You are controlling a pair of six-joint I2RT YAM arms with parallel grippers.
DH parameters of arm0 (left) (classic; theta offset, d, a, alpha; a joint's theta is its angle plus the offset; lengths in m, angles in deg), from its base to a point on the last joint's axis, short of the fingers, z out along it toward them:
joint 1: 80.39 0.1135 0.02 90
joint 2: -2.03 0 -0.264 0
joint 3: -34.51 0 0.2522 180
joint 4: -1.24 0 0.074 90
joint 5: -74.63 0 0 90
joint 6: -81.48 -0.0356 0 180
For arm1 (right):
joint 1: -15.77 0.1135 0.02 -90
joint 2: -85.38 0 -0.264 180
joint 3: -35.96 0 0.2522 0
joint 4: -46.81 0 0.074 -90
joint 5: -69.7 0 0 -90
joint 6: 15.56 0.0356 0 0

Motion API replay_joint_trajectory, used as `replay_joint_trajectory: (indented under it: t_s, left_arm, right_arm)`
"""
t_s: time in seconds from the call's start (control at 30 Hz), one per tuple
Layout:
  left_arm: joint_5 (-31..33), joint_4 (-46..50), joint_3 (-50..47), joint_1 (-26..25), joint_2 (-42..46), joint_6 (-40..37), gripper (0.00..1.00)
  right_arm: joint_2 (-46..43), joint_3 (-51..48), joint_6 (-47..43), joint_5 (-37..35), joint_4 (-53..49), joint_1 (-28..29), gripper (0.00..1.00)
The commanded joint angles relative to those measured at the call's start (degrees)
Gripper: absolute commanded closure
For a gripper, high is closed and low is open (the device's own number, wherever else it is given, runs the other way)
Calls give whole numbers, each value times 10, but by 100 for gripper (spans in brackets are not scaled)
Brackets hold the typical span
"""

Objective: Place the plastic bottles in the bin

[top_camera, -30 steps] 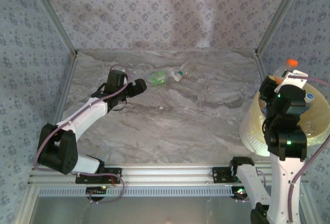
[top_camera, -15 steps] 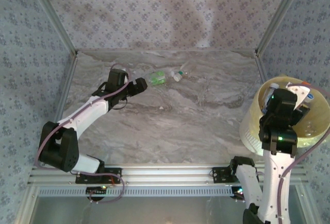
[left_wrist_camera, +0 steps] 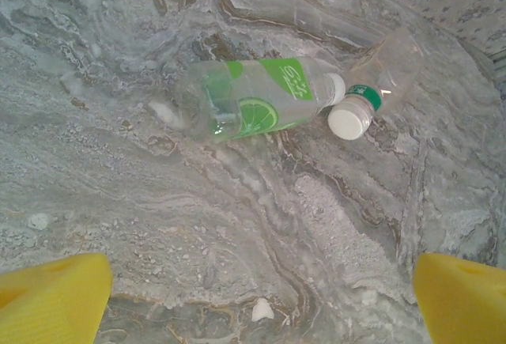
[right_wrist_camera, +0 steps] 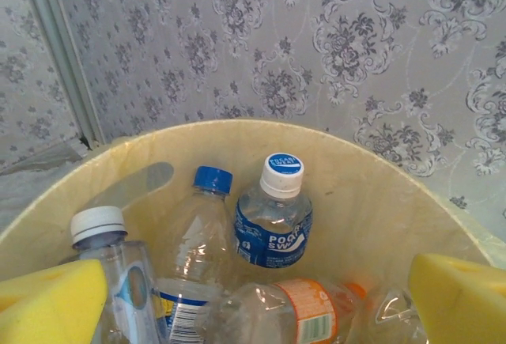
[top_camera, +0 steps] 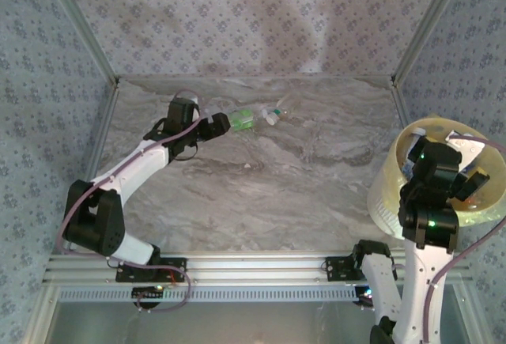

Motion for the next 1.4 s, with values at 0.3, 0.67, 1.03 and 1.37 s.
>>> replay_joint_trajectory:
  t_s: [0.3, 0.67, 1.03, 1.37]
  left_arm:
    - [-64, 49, 84, 0, -65, -189, 2]
    - [-62, 25, 162, -3, -166, -419, 2]
    - [-68, 7, 225, 8, -269, -684, 2]
    - [-64, 0, 290, 13, -352, -752, 4]
  right_arm:
    - [-26, 0, 3, 329, 78, -1, 0]
    - [-22, -32, 42, 584, 178, 20, 0]
    - [12, -48, 77, 620, 232, 102, 0]
    - [76, -55, 65, 561, 275, 232, 0]
